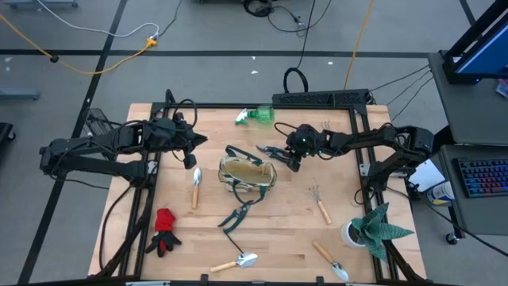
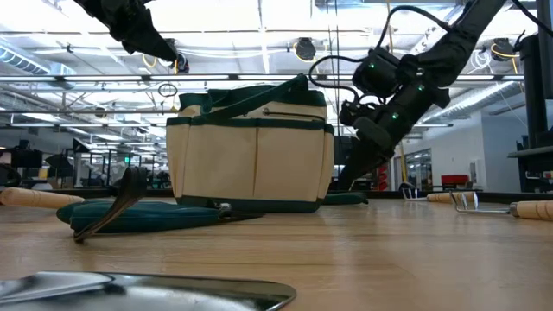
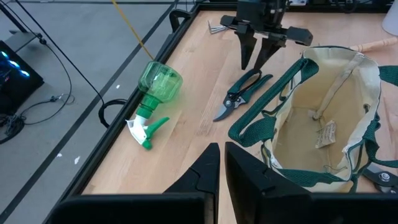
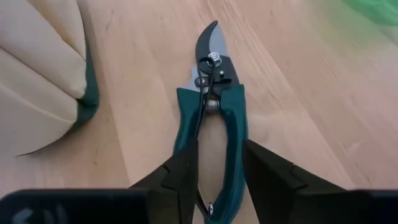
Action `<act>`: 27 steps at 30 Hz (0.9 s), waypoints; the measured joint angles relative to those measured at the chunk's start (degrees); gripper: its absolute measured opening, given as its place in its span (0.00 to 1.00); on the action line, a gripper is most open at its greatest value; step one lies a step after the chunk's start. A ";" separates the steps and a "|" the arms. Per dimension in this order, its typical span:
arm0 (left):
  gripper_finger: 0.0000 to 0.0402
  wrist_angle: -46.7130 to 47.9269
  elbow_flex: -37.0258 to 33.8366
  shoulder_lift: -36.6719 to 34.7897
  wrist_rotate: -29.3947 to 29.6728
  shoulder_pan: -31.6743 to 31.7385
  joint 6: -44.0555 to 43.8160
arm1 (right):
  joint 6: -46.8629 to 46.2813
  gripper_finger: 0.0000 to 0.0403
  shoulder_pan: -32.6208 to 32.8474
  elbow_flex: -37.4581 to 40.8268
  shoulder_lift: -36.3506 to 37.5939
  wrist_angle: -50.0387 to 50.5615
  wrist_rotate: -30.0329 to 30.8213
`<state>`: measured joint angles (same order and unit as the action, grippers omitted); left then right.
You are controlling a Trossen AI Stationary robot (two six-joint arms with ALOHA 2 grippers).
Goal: Pick & Place Garden tools in Gardening bag
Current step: Put the top green shears into the brown gardening bag
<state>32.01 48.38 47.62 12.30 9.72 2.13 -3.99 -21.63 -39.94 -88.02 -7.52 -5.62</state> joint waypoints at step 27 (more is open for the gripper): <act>0.08 1.33 0.00 0.00 0.02 0.00 -0.76 | -0.31 0.28 0.00 2.47 -2.03 -2.25 5.49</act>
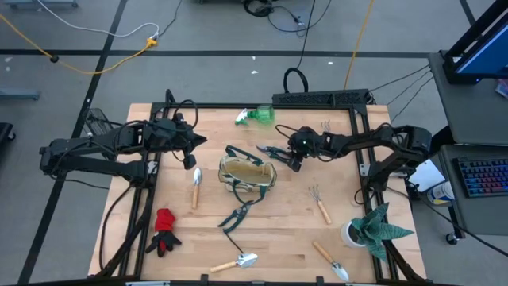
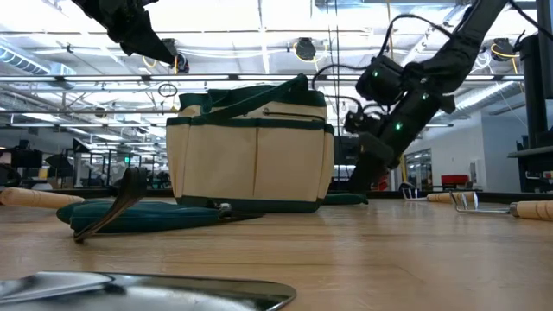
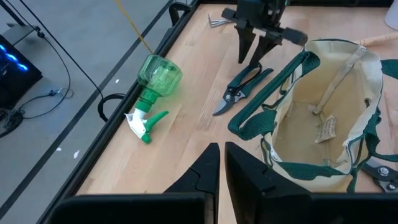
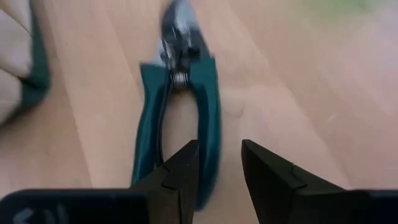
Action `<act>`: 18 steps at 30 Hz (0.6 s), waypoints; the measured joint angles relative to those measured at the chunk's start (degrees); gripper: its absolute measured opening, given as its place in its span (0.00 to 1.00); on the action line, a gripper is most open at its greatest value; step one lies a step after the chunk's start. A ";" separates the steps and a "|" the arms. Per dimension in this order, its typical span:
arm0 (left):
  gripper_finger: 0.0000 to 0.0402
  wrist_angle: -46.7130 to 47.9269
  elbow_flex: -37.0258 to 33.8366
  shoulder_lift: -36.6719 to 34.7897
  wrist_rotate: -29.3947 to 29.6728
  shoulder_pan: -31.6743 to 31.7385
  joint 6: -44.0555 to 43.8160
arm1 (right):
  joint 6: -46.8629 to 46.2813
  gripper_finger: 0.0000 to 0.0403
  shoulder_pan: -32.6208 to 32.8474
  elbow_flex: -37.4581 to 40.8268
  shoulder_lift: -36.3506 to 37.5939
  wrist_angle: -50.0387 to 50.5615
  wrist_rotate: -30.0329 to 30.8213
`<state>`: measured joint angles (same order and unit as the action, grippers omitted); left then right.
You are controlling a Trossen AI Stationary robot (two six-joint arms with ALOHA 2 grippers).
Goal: Pick & Place Garden tools in Gardening bag
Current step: Put the top green shears into the brown gardening bag
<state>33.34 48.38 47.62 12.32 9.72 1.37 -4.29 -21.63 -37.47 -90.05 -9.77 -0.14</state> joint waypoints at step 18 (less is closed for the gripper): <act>0.08 0.00 0.00 0.00 0.00 0.00 -0.31 | 3.69 0.26 -0.09 -0.10 -8.18 -6.24 0.19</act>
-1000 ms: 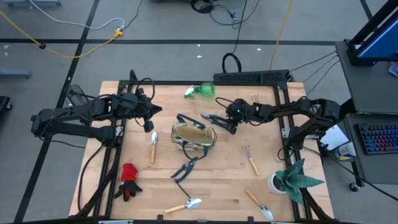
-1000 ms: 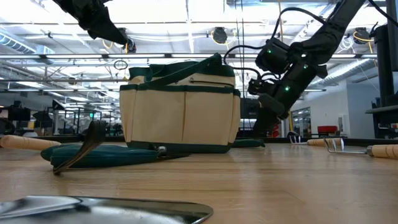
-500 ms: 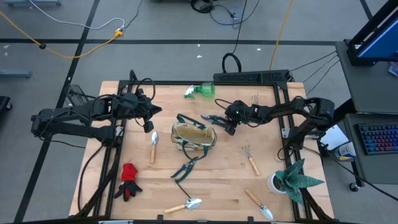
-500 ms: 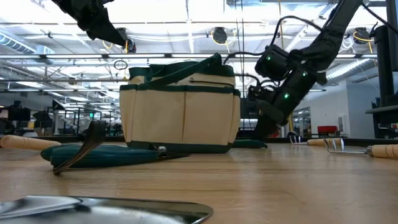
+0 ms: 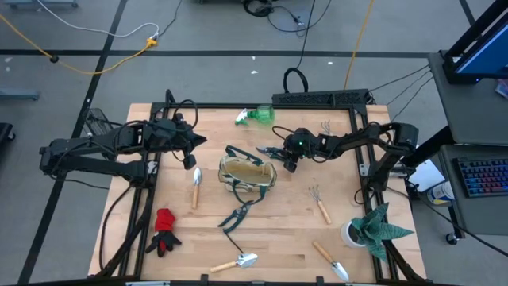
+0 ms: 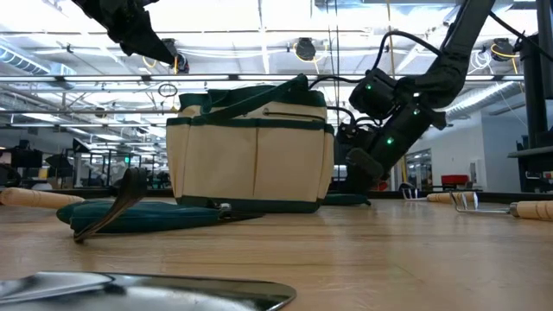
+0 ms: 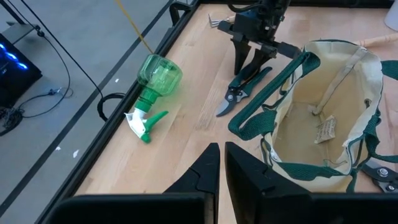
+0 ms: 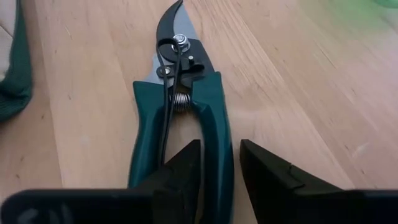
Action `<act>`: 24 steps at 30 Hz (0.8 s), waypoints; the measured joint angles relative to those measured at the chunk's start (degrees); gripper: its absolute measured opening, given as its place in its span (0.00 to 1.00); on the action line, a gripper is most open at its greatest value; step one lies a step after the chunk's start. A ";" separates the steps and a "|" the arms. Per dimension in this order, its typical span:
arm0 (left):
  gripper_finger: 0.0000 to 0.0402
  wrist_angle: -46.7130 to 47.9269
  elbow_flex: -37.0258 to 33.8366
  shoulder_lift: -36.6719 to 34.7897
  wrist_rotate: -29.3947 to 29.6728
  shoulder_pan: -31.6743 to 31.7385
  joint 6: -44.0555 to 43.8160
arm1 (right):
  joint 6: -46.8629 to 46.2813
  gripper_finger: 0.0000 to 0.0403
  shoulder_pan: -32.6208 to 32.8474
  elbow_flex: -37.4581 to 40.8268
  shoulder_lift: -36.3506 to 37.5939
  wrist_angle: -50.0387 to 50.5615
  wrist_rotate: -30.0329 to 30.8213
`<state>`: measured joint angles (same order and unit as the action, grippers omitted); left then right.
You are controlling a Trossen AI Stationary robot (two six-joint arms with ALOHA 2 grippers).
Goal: Pick & Place Garden tools in Gardening bag
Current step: Put the top green shears into the brown gardening bag
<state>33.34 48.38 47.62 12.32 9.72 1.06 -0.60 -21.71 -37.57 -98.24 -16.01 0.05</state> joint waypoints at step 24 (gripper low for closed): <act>0.08 0.37 0.00 0.00 0.02 0.00 -0.04 | 3.10 0.12 0.10 0.31 9.31 0.60 -3.17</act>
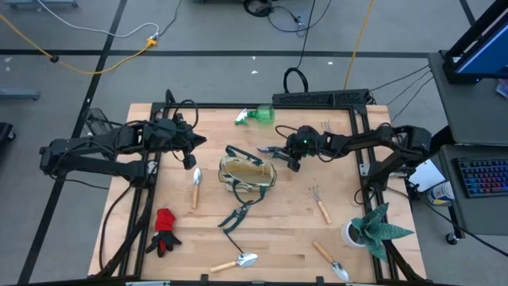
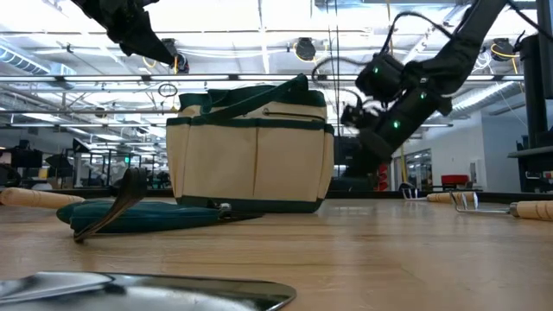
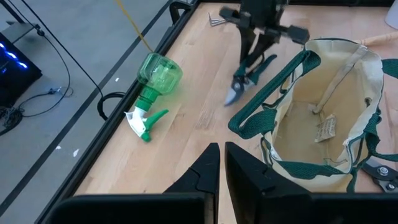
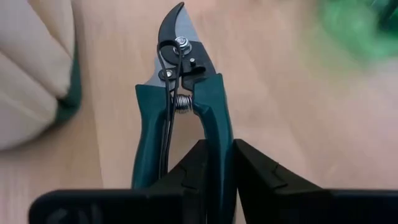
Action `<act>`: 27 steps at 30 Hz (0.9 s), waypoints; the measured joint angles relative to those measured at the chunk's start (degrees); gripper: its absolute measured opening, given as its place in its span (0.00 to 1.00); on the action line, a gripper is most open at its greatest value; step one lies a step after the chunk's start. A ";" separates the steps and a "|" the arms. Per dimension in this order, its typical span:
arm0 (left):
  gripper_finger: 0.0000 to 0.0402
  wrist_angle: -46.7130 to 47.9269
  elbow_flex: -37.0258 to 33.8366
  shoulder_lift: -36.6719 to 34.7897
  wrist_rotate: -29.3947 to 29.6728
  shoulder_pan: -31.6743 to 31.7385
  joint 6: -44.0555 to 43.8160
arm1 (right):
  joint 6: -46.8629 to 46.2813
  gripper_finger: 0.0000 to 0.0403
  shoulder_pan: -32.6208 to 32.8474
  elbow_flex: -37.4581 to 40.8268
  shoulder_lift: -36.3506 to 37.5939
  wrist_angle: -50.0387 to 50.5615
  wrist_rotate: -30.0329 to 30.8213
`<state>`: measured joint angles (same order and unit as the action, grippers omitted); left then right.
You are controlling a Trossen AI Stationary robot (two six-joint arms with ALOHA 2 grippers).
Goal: Pick & Place Garden tools in Gardening bag
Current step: Put the top green shears into the brown gardening bag
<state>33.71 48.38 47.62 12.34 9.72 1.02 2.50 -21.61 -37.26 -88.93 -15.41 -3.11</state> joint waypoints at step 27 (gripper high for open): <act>0.08 0.83 0.00 0.00 -0.02 0.00 0.02 | 3.24 0.12 -0.13 -0.17 4.24 -13.74 0.31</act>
<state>34.54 48.38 47.62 12.32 9.72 1.04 5.74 -21.74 -37.43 -84.68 -29.16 -2.81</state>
